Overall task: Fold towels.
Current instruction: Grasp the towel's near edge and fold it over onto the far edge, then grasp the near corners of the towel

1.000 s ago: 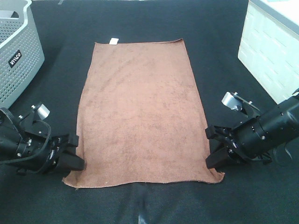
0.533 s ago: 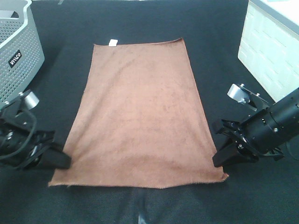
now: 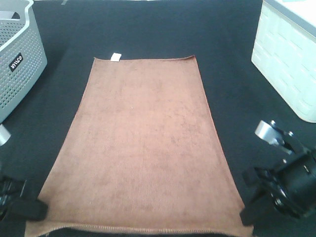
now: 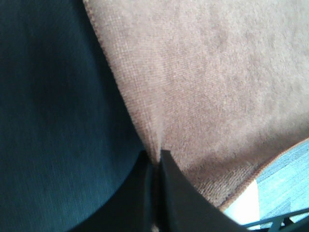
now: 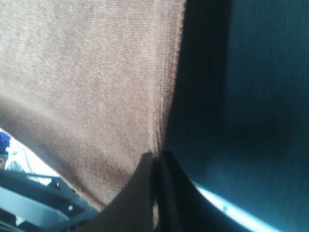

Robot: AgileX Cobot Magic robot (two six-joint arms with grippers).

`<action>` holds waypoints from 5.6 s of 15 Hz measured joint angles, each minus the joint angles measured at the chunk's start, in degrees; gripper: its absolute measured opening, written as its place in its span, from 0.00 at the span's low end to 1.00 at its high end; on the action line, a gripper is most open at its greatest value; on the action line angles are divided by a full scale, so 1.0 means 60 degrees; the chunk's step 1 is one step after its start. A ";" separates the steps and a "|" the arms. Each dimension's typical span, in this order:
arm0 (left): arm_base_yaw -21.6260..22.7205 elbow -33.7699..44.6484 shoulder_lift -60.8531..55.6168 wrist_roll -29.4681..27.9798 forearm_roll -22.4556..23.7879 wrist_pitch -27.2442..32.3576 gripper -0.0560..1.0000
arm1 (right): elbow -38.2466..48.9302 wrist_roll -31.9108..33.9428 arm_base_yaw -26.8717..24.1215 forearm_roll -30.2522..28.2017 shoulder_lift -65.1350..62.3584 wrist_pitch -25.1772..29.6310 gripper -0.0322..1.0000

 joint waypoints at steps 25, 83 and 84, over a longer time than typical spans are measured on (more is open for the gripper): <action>0.0000 -0.7305 0.4565 -0.0497 0.0392 -0.1948 0.05 | -0.9568 0.1939 0.0000 -0.2702 0.4049 0.0773 0.03; 0.0974 -1.1182 0.7391 -0.5835 0.5462 0.2110 0.69 | -1.3541 0.4966 0.0000 -0.4545 0.7095 0.4058 0.62; 0.0974 -1.1182 0.7391 -0.5835 0.5462 0.2110 0.69 | -1.3235 0.4870 0.0000 -0.4488 0.7095 0.3762 0.62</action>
